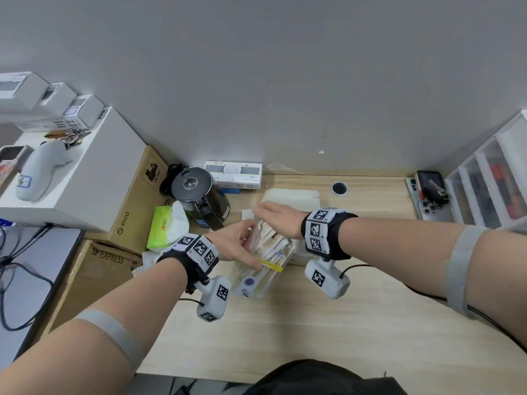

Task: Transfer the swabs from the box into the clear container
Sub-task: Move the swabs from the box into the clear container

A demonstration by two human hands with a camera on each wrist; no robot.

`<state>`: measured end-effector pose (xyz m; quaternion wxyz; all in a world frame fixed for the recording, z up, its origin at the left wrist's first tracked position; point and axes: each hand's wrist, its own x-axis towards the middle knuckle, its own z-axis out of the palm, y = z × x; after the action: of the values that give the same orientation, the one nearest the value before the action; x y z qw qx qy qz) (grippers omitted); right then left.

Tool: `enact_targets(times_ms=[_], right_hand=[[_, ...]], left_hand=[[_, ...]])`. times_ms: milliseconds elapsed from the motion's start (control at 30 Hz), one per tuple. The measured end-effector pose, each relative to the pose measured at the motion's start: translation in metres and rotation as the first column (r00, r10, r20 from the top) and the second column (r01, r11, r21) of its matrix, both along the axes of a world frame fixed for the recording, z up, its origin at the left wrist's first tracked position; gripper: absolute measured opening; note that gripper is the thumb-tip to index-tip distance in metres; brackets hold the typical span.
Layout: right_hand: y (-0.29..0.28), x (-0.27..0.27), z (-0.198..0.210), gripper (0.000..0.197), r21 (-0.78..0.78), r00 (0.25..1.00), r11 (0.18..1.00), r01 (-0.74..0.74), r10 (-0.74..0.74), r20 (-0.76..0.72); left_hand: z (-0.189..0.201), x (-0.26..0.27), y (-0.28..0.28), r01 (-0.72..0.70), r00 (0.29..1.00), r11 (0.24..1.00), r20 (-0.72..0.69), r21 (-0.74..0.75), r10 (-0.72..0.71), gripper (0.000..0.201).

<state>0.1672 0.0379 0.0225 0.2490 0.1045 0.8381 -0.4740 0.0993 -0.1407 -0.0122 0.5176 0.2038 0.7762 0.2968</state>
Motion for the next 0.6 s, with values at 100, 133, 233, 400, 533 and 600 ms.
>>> enact_targets(times_ms=[100, 133, 233, 400, 533, 600], right_hand=[[-0.017, 0.006, -0.006, 0.069, 0.096, 0.992, 0.988, -0.119, 0.122, -0.020], [-0.021, 0.007, -0.009, 0.069, 0.146, 0.987, 0.978, -0.151, 0.158, -0.039], [-0.026, 0.011, -0.017, 0.079, 0.192, 0.983, 0.966, -0.173, 0.181, -0.027], [-0.018, 0.018, -0.017, 0.090, 0.098, 0.989, 0.990, -0.099, 0.109, -0.101], [0.006, 0.020, -0.024, 0.123, 0.078, 0.975, 0.972, -0.221, 0.220, 0.027], [0.013, 0.025, -0.030, 0.111, 0.077, 0.959, 0.957, -0.278, 0.272, 0.081]], left_hand=[[0.002, 0.002, 0.006, 0.000, 0.997, 0.999, -0.082, 0.035, 0.003, 0.087], [0.005, 0.004, 0.007, -0.001, 0.997, 0.999, -0.078, 0.043, 0.004, 0.075], [0.004, 0.005, 0.006, -0.003, 0.999, 0.998, -0.049, 0.058, 0.006, 0.077], [-0.003, 0.000, -0.002, 0.012, 0.998, 1.000, -0.055, -0.004, -0.012, 0.085], [-0.003, 0.002, -0.007, 0.009, 0.998, 1.000, 0.065, 0.016, -0.010, 0.090], [-0.003, 0.007, -0.006, 0.014, 0.994, 1.000, 0.109, 0.026, -0.017, 0.090]])
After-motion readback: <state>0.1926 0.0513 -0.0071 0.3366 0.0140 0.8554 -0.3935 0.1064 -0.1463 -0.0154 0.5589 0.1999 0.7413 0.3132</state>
